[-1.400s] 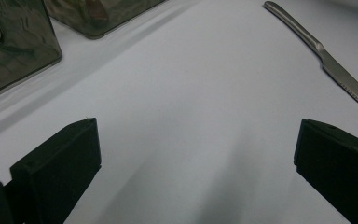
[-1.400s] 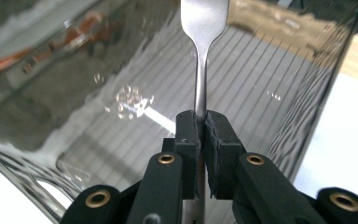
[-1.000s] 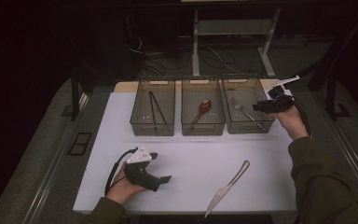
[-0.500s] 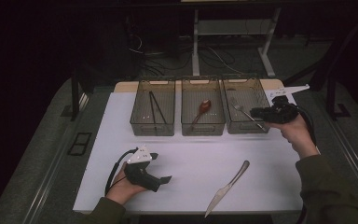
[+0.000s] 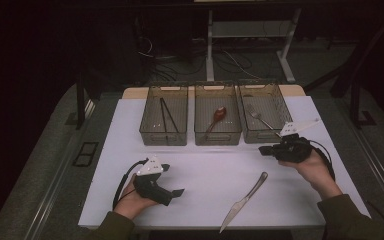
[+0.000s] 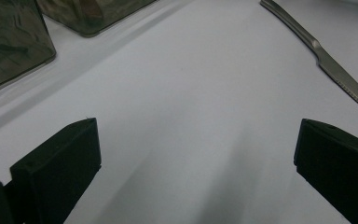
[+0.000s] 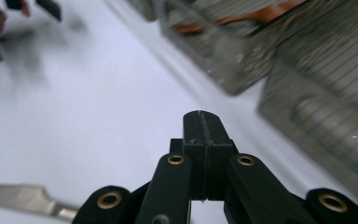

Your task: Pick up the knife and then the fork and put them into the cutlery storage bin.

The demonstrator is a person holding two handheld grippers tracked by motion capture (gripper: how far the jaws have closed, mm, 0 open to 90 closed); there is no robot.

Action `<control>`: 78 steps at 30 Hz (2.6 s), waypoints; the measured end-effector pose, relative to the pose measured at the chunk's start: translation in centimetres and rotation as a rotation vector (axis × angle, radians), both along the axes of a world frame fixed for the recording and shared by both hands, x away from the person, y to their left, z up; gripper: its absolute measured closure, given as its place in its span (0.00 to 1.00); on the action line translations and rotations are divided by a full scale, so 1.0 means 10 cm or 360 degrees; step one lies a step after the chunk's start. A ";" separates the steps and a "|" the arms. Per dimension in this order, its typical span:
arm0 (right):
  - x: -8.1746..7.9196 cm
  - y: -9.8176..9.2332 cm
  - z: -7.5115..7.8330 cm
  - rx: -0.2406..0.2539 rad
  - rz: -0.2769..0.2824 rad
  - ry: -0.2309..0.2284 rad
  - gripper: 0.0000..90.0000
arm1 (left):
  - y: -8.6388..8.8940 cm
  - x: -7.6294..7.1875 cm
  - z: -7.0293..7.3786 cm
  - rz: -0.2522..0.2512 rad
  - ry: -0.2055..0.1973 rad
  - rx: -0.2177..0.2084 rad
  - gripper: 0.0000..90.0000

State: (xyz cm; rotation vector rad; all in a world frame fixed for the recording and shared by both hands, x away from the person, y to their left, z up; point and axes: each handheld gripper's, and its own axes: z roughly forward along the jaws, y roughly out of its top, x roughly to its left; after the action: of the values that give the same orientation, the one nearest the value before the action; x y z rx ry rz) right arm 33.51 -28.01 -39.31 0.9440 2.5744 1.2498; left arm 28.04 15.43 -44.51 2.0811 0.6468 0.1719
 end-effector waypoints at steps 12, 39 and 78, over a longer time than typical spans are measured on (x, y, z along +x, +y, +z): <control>-0.49 0.29 -0.24 -0.0097 0.0238 0.0077 0.99 | 0.00 -0.02 0.00 -0.0006 -0.0003 0.0015 0.00; -0.93 0.76 -0.54 -0.0209 0.0633 0.0083 0.99 | -0.02 -0.02 0.00 -0.0018 -0.0002 0.0028 0.00; -0.48 1.08 -0.51 -0.0202 0.0396 0.0040 0.99 | -0.02 -0.02 0.00 -0.0021 0.0002 0.0027 0.00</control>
State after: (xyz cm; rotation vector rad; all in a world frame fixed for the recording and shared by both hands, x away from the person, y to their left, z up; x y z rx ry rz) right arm 28.75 -17.26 -44.42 0.6353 2.8211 1.1155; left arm 27.86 15.26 -44.51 2.1013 0.6345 0.1688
